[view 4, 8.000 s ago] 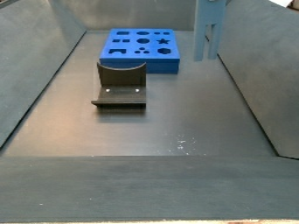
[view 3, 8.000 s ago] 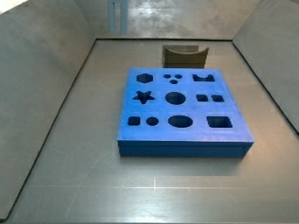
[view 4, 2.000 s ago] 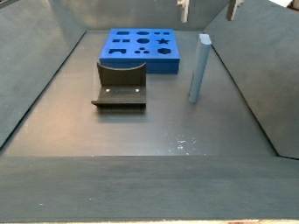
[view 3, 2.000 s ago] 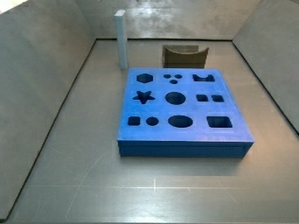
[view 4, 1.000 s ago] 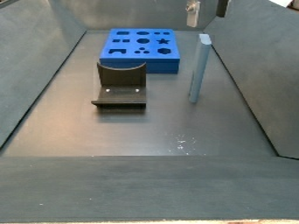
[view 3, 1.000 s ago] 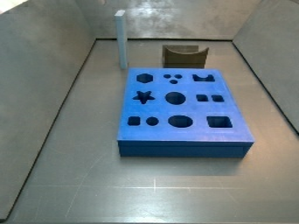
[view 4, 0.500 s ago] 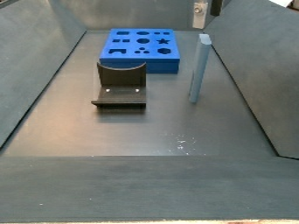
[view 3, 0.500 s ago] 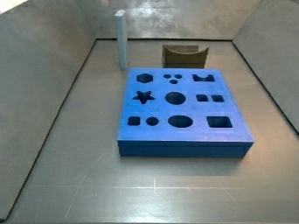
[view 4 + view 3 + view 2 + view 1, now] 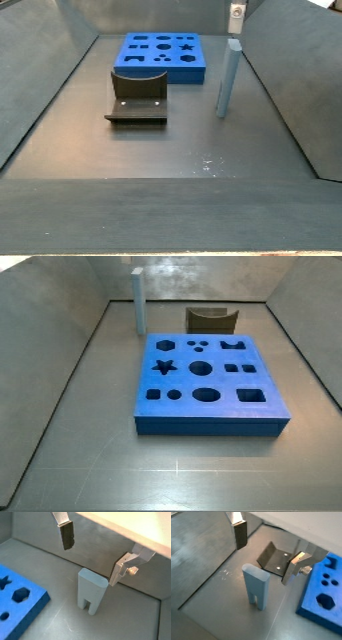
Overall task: Pick up the square-circle object. Move up. Rotate the square-circle object. Place the square-circle object on the fixture. Regrasp the square-circle object. Move to above the board. Insert the square-circle object.
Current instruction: Rotate the square-circle object.
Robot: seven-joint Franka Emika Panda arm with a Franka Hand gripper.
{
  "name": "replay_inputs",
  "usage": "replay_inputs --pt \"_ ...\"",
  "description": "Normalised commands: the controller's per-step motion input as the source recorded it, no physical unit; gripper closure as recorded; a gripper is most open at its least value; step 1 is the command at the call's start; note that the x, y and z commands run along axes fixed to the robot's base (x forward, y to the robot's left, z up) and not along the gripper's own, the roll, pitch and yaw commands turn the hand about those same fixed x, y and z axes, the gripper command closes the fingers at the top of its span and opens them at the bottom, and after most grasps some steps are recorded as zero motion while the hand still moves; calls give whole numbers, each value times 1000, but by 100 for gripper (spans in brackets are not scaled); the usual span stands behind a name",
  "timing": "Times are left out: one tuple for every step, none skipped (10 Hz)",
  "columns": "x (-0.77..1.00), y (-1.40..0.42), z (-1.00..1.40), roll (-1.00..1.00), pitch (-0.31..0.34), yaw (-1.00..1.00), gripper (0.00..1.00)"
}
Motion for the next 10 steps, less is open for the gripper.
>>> replay_inputs --pt "16 -2 -13 2 -1 1000 0" --pt "16 -2 -13 2 -1 1000 0" --pt "17 -2 -13 2 -2 1000 0" --pt "17 -2 -13 2 -2 1000 0" --pt "17 -2 -13 2 -2 1000 0" --pt "17 -2 -13 2 -2 1000 0" --pt "17 -2 -13 2 -2 1000 0" --pt "17 -2 -13 2 -2 1000 0" --pt "17 -2 -13 2 -2 1000 0" --pt "17 -2 -13 2 -2 1000 0"
